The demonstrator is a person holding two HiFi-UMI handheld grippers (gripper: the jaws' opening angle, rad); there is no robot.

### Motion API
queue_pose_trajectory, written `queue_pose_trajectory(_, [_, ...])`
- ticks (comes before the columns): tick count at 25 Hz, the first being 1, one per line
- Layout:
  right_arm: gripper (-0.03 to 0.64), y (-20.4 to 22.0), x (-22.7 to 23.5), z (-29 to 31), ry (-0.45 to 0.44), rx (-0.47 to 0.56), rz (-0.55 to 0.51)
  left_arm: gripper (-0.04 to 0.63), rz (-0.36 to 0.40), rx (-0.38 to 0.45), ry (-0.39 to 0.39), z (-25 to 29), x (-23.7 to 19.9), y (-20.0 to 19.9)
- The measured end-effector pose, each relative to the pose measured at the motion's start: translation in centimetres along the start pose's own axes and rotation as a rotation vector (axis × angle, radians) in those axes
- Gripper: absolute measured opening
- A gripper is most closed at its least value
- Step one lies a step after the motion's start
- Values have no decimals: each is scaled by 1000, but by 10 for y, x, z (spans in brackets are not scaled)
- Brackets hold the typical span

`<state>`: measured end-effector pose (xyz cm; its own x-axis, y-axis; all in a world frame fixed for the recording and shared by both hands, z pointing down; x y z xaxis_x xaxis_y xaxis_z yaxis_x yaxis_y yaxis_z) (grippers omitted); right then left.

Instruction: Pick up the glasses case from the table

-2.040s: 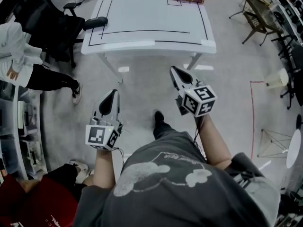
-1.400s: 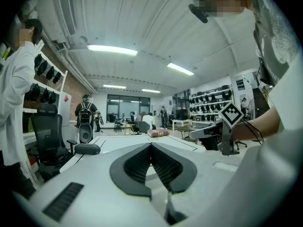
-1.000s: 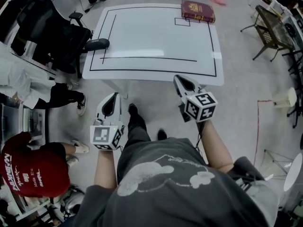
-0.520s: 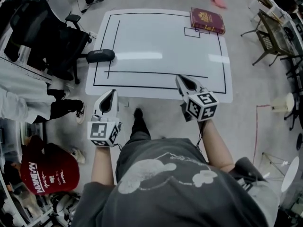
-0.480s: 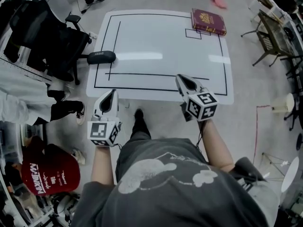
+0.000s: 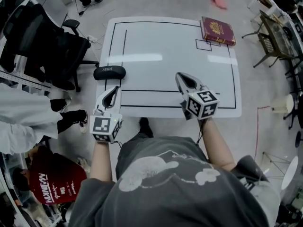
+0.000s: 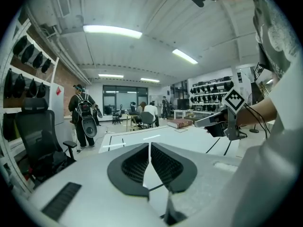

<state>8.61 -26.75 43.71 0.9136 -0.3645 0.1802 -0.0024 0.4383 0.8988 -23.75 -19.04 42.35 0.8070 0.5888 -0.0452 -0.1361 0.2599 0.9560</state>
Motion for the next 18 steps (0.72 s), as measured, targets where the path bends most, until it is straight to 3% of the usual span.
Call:
queue_pose_trajectory(4, [0, -6, -8, 22, 9, -15, -6, 21, 1, -14, 25, 8, -27, 2])
queue_pose_trajectory(8, [0, -15, -14, 39, 20, -14, -13, 189, 50, -69, 73, 15, -48, 4])
queue_pose_trajectory(13, [0, -24, -20, 58, 36, -12, -16, 323, 161, -220, 174, 28, -70, 7])
queue_pose_trajectory(18, [0, -32, -23, 76, 62, -10, -14, 391, 311, -394, 261, 46, -93, 14])
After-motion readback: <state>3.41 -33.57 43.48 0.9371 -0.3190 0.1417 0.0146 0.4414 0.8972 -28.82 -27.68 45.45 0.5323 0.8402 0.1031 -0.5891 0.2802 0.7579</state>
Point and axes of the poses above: the fingertips, and each gripper's own axes: z forward along the fingers, x to its right, y out of its underside, the point moved 10 cm from there along -z, backward along the fingers, and after that the axes turned 12 degrees about y, right-handed, at the moved point
